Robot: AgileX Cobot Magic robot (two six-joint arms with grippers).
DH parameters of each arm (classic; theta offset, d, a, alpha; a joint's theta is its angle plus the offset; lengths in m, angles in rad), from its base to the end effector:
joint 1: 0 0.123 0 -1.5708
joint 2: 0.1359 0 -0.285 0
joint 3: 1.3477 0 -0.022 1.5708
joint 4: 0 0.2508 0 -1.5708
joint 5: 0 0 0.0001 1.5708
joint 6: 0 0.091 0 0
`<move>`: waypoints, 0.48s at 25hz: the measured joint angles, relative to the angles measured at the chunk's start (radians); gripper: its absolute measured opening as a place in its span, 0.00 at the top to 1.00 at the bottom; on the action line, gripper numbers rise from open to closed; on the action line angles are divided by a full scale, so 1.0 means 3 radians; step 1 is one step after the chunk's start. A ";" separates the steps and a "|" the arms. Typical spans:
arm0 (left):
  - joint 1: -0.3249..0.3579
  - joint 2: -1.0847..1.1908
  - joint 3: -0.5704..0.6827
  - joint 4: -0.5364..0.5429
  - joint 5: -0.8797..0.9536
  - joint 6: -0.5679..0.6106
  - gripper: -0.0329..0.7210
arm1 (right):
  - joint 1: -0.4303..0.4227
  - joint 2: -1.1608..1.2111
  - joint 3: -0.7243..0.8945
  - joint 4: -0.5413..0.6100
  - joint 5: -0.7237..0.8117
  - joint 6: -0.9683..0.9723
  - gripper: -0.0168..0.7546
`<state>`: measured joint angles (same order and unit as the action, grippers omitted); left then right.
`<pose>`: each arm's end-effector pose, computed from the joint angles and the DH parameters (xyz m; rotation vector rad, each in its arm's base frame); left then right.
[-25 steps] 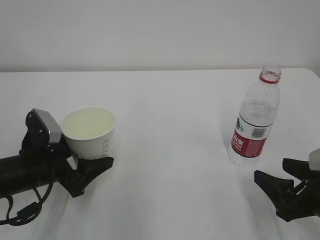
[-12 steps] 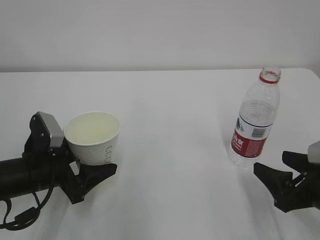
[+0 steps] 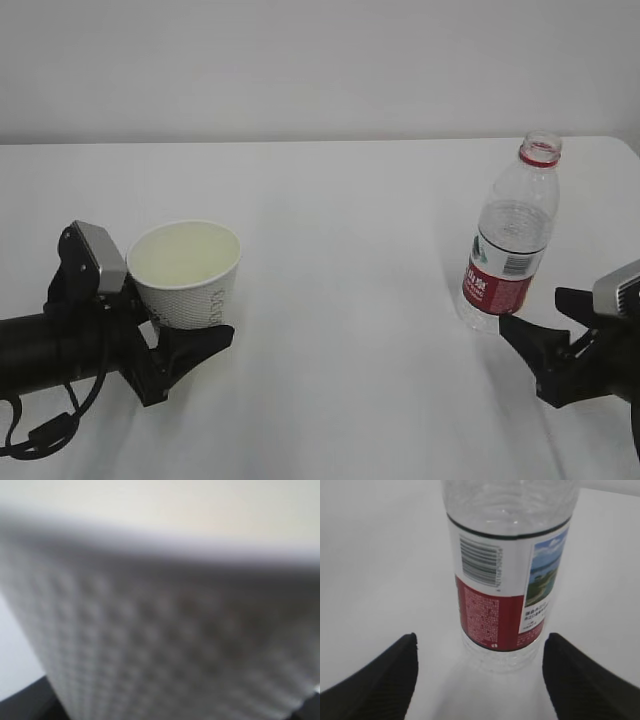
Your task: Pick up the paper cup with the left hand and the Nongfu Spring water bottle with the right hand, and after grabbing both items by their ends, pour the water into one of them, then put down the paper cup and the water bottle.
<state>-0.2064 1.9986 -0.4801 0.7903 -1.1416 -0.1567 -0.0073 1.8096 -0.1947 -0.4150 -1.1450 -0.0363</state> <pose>0.2540 -0.1132 0.0891 0.8573 1.7617 -0.6780 0.2147 0.0318 0.1042 -0.4433 1.9133 0.2270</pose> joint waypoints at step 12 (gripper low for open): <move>0.0000 0.0000 0.0000 -0.0013 0.0000 0.0000 0.25 | 0.0000 0.0290 -0.0175 0.0083 0.0000 -0.0135 0.21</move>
<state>-0.2064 1.9986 -0.4801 0.7864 -1.1416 -0.1567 -0.0073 1.8965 -0.2471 -0.3900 -1.1450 -0.0769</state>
